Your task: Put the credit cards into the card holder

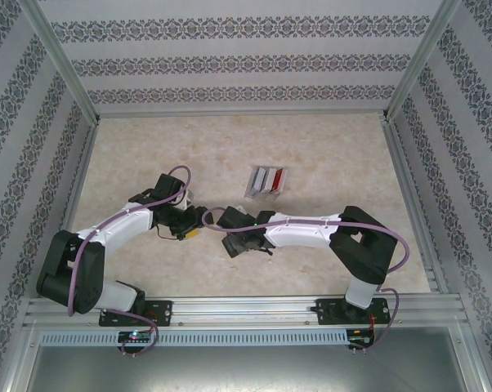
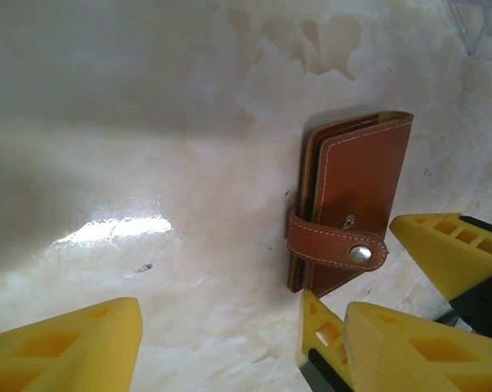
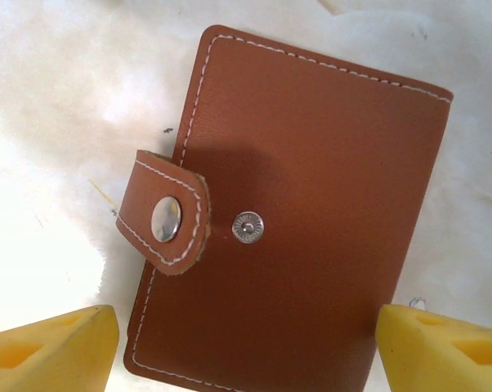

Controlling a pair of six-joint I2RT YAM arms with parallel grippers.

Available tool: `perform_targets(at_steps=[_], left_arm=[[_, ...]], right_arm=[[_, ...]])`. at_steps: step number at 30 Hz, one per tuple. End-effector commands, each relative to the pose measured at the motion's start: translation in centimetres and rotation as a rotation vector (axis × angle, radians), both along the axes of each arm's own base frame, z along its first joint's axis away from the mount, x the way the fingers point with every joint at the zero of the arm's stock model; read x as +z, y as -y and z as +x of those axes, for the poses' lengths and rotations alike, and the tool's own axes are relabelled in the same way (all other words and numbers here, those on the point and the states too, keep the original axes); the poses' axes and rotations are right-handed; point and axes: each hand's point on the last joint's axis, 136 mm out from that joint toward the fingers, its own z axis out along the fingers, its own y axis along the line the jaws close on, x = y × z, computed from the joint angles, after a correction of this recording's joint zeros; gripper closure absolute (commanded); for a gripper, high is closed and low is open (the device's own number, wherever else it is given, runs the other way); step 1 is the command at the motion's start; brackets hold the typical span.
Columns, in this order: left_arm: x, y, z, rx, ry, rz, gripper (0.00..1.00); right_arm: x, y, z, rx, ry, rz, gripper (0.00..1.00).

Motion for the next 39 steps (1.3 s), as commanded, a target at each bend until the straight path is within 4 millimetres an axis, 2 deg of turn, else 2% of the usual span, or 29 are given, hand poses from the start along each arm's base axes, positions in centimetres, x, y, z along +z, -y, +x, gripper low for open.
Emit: perform_targets(at_steps=[1, 6, 10, 15, 23, 26, 28, 29, 31, 34, 37, 39], left_arm=[[0.5, -0.5, 0.2, 0.001, 0.018, 0.009, 0.33], [0.5, -0.5, 0.2, 0.003, 0.024, 0.009, 0.33], [0.6, -0.4, -0.1, -0.004, 0.023, 0.006, 0.33], [0.5, -0.5, -0.3, -0.005, 0.026, 0.002, 0.33], [0.1, 0.4, -0.6, -0.027, 0.018, -0.037, 0.32], [-0.2, 1.1, -0.6, -0.037, 0.022, -0.039, 0.32], [-0.3, 1.5, -0.6, -0.049, 0.016, -0.034, 0.32], [-0.4, 1.7, -0.6, -0.054, 0.017, -0.028, 0.32], [-0.6, 1.9, -0.5, -0.057, 0.022, -0.018, 0.32], [-0.6, 1.8, -0.2, -0.057, 0.024, -0.006, 0.32], [-0.6, 1.6, 0.0, -0.052, 0.035, 0.011, 0.32], [-0.6, 1.7, 0.1, -0.056, 0.034, 0.011, 0.32]], right_arm=[[0.3, -0.5, -0.1, -0.030, -0.010, 0.010, 0.17], [-0.9, 0.8, 0.4, -0.045, 0.014, -0.079, 0.17], [-0.6, 2.0, 0.6, -0.108, 0.029, -0.108, 0.23], [0.2, 1.7, 0.1, -0.140, 0.004, -0.019, 0.44], [1.9, 0.6, 0.3, -0.124, -0.032, 0.121, 0.85], [2.4, 0.9, 0.6, -0.108, -0.008, 0.115, 0.93], [2.8, 1.3, 0.8, -0.100, 0.016, 0.099, 0.92], [2.8, 1.5, 0.8, -0.087, 0.019, 0.086, 0.84], [2.7, 1.5, 0.6, -0.054, 0.015, 0.067, 0.61], [2.0, 1.2, 0.1, -0.004, -0.015, 0.055, 0.42], [0.9, 1.8, 0.2, 0.014, -0.015, -0.017, 0.34], [0.2, 2.4, 0.6, 0.016, 0.002, -0.077, 0.32]])
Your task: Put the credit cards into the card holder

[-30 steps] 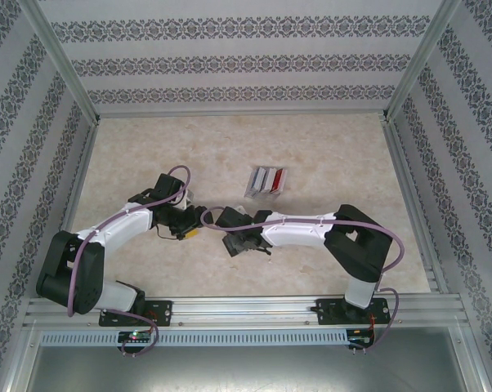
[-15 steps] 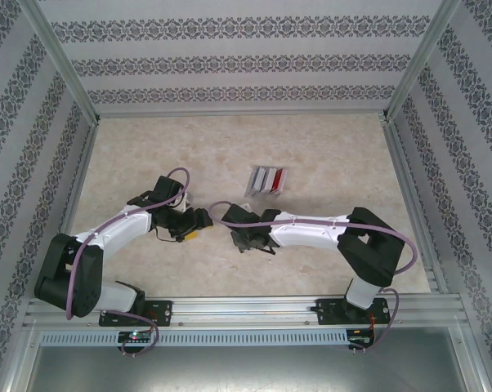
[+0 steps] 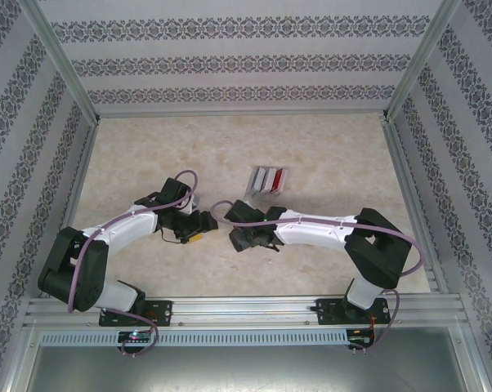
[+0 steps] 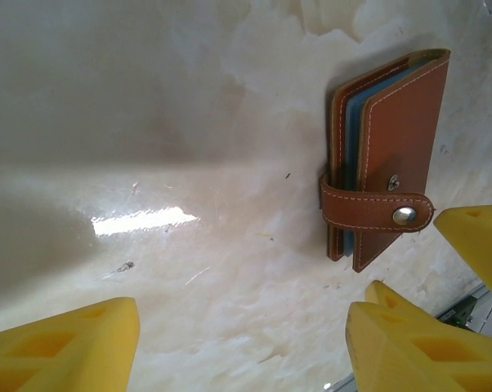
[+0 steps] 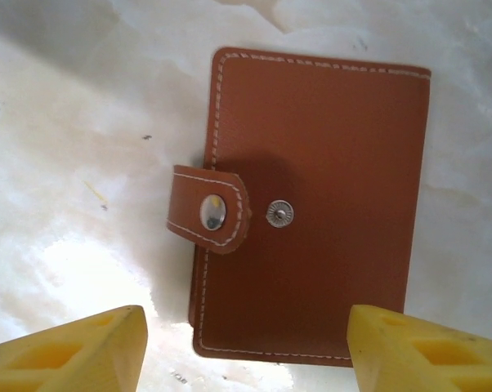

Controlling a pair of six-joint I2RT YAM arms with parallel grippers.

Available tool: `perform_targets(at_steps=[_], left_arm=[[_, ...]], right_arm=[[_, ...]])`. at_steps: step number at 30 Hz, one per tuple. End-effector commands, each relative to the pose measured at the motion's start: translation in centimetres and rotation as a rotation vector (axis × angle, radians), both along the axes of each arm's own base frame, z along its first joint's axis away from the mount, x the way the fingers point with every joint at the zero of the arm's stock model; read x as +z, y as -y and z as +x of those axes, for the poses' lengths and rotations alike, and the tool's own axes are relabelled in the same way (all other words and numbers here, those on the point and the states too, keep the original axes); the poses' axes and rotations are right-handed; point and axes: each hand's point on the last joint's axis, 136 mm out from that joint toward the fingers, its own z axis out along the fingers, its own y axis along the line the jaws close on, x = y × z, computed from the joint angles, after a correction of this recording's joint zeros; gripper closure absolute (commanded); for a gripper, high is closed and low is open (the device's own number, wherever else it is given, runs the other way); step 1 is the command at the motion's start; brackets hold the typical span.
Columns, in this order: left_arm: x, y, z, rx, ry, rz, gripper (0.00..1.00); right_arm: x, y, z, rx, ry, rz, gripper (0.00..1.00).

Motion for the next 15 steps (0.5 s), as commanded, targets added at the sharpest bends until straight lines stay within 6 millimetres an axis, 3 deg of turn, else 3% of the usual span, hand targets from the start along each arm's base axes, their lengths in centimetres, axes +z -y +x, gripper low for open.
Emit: perform_targets(at_steps=[1, 6, 11, 15], left_arm=[[0.5, 0.4, 1.1, -0.006, 0.031, 0.005, 0.32], [0.2, 0.5, 1.1, -0.005, 0.023, 0.005, 0.32], [0.3, 0.4, 1.0, -0.007, 0.027, 0.010, 0.32], [0.1, 0.4, 1.0, -0.015, 0.013, 0.015, 0.32]], right_arm=[[-1.5, 1.4, 0.4, 0.030, 0.015, -0.136, 0.32], [-2.2, 1.9, 1.2, 0.044, 0.038, -0.215, 0.34], [-1.6, 1.3, 1.1, 0.052, 0.040, -0.181, 0.64], [-0.8, 1.4, 1.1, 0.059, 0.056, -0.157, 0.77]])
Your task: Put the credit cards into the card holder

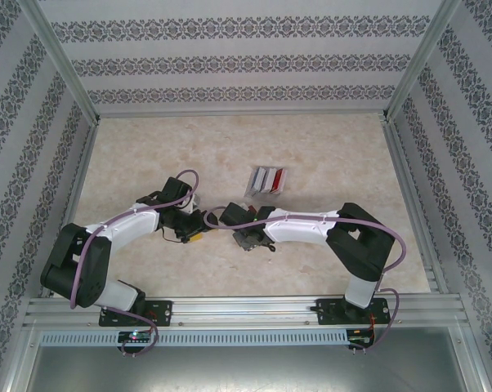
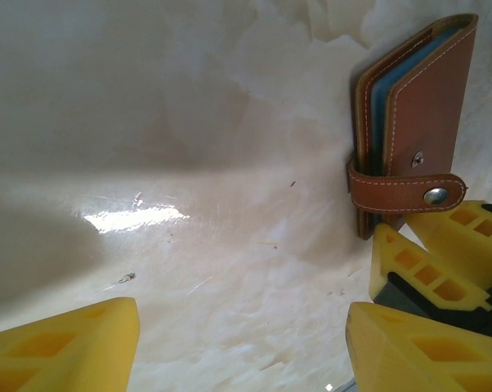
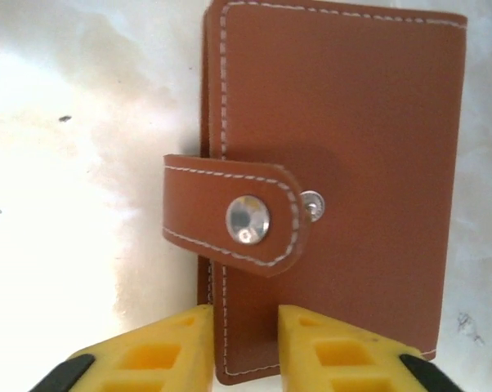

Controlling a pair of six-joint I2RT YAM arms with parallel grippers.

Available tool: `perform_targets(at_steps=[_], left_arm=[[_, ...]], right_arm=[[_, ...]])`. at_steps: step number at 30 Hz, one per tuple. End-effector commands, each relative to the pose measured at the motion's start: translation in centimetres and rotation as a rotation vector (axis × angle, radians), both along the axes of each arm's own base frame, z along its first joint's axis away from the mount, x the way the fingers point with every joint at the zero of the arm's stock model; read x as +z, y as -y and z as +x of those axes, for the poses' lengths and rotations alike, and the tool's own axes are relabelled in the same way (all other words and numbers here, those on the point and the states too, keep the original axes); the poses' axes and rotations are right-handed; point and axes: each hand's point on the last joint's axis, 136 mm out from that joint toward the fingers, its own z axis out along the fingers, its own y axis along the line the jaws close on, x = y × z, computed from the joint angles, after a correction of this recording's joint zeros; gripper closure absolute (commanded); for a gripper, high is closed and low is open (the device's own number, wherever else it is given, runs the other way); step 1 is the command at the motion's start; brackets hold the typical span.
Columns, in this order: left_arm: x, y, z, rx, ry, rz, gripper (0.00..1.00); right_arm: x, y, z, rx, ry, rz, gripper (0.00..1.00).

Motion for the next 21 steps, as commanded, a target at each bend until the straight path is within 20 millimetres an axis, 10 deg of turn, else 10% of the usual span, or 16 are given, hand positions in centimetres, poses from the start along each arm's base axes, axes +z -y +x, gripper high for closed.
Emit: perform_targets(at_steps=[1, 11, 16, 21], left_arm=[[0.5, 0.3, 0.8, -0.016, 0.029, 0.008, 0.32], [1.2, 2.2, 4.1, -0.036, 0.081, -0.033, 0.31], [1.5, 3.9, 5.7, -0.086, 0.142, -0.041, 0.33], [1.5, 5.6, 7.3, -0.141, 0.202, -0.050, 0.33]], right_arm=[[1.2, 0.3, 0.0, 0.022, 0.028, -0.002, 0.82], [3.6, 1.8, -0.9, 0.105, 0.110, 0.081, 0.94], [4.5, 5.1, 0.0, -0.220, 0.070, 0.255, 0.49], [4.6, 7.4, 0.8, -0.568, -0.051, 0.669, 0.44]])
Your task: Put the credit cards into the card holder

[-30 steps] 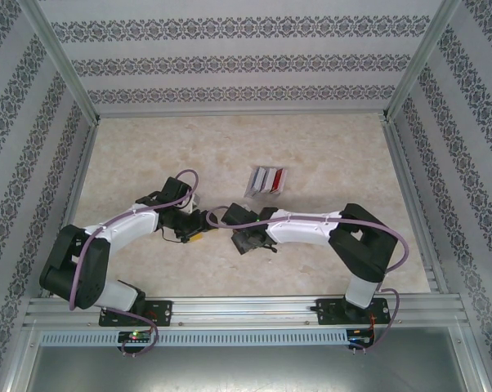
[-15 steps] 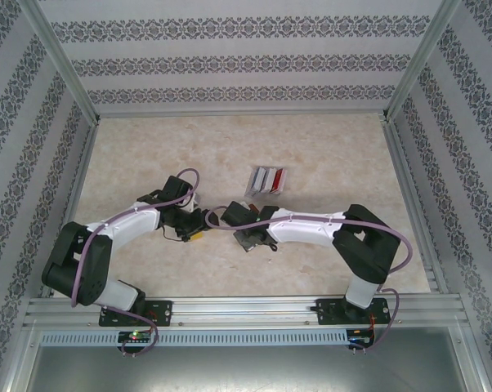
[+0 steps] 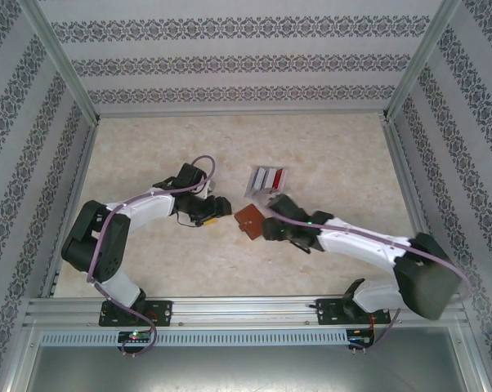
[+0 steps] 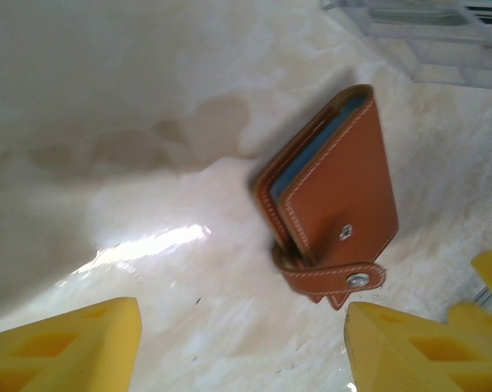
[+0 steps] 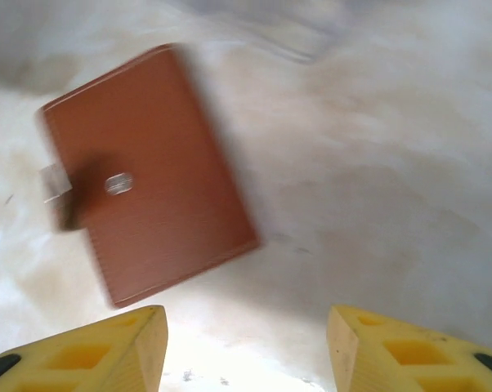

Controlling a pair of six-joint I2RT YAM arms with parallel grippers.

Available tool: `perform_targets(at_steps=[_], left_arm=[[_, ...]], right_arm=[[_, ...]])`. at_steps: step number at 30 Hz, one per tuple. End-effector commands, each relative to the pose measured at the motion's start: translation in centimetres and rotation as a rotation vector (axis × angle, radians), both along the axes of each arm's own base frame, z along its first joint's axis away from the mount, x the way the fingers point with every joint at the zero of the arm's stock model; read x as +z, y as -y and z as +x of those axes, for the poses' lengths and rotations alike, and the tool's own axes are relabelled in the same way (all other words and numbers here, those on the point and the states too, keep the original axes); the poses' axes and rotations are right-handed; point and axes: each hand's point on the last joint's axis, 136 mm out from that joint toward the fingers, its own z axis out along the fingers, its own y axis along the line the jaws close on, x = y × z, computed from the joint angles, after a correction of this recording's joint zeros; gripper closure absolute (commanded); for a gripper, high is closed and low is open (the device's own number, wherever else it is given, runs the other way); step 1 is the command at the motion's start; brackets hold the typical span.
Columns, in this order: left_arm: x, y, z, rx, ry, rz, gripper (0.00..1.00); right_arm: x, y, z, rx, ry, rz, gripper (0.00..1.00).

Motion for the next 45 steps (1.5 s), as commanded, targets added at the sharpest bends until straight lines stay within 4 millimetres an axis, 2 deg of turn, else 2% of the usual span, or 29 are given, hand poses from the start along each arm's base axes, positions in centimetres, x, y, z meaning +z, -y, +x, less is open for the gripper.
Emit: perform_targets(at_steps=[1, 5, 8, 10, 11, 15, 18, 22, 28, 31, 34, 37, 40, 43, 44, 45], left_arm=[[1.0, 2.0, 2.1, -0.068, 0.112, -0.031, 0.33], [0.5, 4.0, 3.0, -0.122, 0.119, -0.050, 0.35], [0.0, 5.1, 2.8, -0.160, 0.116, -0.056, 0.35], [-0.3, 5.8, 2.4, -0.190, 0.102, -0.069, 0.41], [-0.5, 6.2, 2.0, -0.207, 0.087, -0.083, 0.48], [-1.2, 6.3, 0.1, -0.227, 0.062, -0.088, 0.61], [-1.0, 6.6, -1.3, -0.237, 0.040, -0.124, 0.70], [-0.5, 7.2, -3.5, -0.276, 0.046, -0.147, 0.77], [0.5, 8.6, -6.5, -0.319, 0.041, -0.203, 0.81], [0.8, 9.3, -7.5, -0.329, 0.036, -0.213, 0.80], [0.9, 8.7, -7.8, -0.303, 0.040, -0.187, 0.80], [0.9, 6.4, -7.1, -0.265, 0.090, -0.047, 0.73], [2.2, 3.7, -6.0, -0.236, 0.197, 0.097, 0.60], [4.0, 1.1, -4.3, -0.223, 0.330, 0.249, 0.43], [4.4, 0.5, -3.8, -0.232, 0.373, 0.292, 0.38], [4.6, -0.2, -3.0, -0.225, 0.413, 0.347, 0.35]], right_arm=[[0.8, -0.8, 0.0, -0.157, -0.074, 0.318, 0.44], [1.4, -0.3, 0.3, -0.189, -0.081, 0.415, 0.42], [1.0, -0.9, 0.6, -0.208, -0.132, 0.498, 0.42], [0.8, -1.5, 1.0, -0.213, -0.150, 0.536, 0.42], [0.6, -1.8, 1.1, -0.221, -0.163, 0.554, 0.42], [-0.5, -2.8, 1.4, -0.224, -0.217, 0.589, 0.43], [-1.8, -2.7, 1.4, -0.243, -0.244, 0.562, 0.44], [-2.4, -2.9, 1.8, -0.226, -0.247, 0.547, 0.47], [-2.2, -3.7, 2.9, -0.185, -0.227, 0.551, 0.54], [-1.8, -4.1, 3.4, -0.173, -0.219, 0.571, 0.59], [-1.2, -4.7, 3.7, -0.141, -0.222, 0.587, 0.75], [-1.0, -4.9, 3.7, -0.125, -0.222, 0.583, 0.87], [-0.9, -5.2, 3.7, -0.101, -0.227, 0.594, 0.99], [-0.7, -5.6, 3.5, -0.072, -0.243, 0.602, 1.00], [-0.8, -5.6, 3.4, -0.072, -0.255, 0.599, 0.98], [-1.1, -5.5, 3.2, -0.077, -0.272, 0.593, 0.90]])
